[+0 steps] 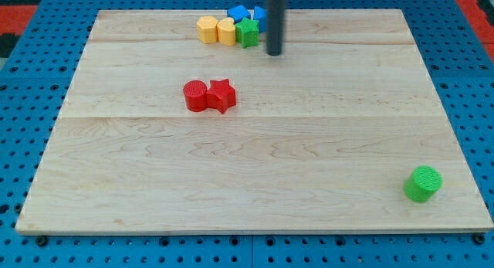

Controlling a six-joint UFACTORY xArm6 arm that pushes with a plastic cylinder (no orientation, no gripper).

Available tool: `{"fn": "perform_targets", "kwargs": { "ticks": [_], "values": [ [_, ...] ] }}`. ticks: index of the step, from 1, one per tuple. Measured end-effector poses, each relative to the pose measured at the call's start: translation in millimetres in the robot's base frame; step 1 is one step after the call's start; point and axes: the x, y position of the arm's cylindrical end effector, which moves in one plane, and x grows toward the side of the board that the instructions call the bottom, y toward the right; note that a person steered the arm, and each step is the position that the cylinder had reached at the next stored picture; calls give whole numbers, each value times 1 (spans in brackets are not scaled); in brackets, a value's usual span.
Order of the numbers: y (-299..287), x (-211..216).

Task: Push the green circle above the red star

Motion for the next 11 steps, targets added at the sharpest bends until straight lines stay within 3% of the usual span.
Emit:
{"fn": "perform_targets", "kwargs": {
  "ticks": [1, 2, 4, 5, 7, 8, 9, 11],
  "values": [
    [115, 61],
    [170, 136],
    [198, 283],
    [141, 268],
    [28, 158],
    [49, 189],
    [2, 173],
    [-80, 67]
  ]
}}
